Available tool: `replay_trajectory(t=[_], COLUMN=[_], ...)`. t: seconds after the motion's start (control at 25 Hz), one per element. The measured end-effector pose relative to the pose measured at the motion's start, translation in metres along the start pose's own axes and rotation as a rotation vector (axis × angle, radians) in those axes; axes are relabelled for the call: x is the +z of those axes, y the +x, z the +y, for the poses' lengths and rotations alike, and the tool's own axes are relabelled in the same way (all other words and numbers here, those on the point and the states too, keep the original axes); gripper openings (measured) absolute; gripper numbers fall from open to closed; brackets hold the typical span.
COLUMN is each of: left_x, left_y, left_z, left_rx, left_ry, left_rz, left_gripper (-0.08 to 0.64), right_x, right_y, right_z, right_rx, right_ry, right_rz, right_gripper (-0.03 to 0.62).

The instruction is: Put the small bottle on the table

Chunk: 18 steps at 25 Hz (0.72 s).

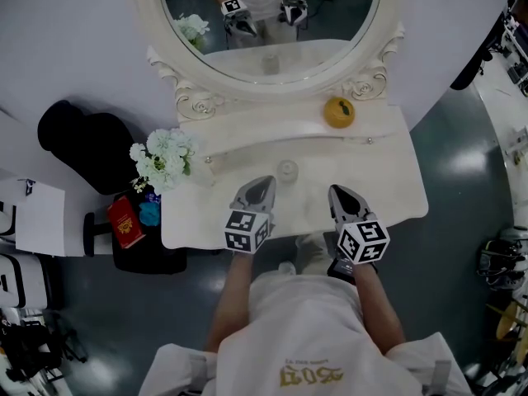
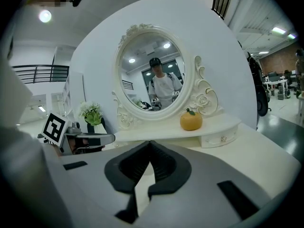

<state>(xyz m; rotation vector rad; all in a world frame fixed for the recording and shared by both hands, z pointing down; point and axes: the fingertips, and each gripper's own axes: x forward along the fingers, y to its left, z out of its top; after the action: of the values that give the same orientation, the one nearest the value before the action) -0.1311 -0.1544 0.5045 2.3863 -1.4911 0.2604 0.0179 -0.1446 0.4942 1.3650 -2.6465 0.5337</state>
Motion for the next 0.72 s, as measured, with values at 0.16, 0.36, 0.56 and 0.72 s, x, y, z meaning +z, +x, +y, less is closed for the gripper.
replay_trajectory(t=[0.16, 0.36, 0.56, 0.72], left_x=[0.0008, 0.0031, 0.0021, 0.0018], left_y=[0.0018, 0.0038, 0.004, 0.0045], left_z=[-0.0044, -0.0092, -0.0073, -0.0052], left_rx=[-0.002, -0.014, -0.008, 0.001], left_ry=[0.01, 0.014, 0.004, 0.002], left_rz=[-0.001, -0.001, -0.001, -0.003], left_gripper=[0.018, 0.018, 0.018, 0.018], right_x=[-0.0001, 0.0001, -0.0029, -0.005], right_y=[-0.002, -0.0048, -0.0065, -0.0064], right_z=[-0.0027, -0.0059, -0.0062, -0.0044], right_rx=[0.001, -0.006, -0.006, -0.001], right_ry=[0.002, 0.006, -0.001, 0.0], right_rz=[-0.002, 0.001, 0.008, 0.011], right_gripper=[0.012, 0.012, 0.012, 0.012])
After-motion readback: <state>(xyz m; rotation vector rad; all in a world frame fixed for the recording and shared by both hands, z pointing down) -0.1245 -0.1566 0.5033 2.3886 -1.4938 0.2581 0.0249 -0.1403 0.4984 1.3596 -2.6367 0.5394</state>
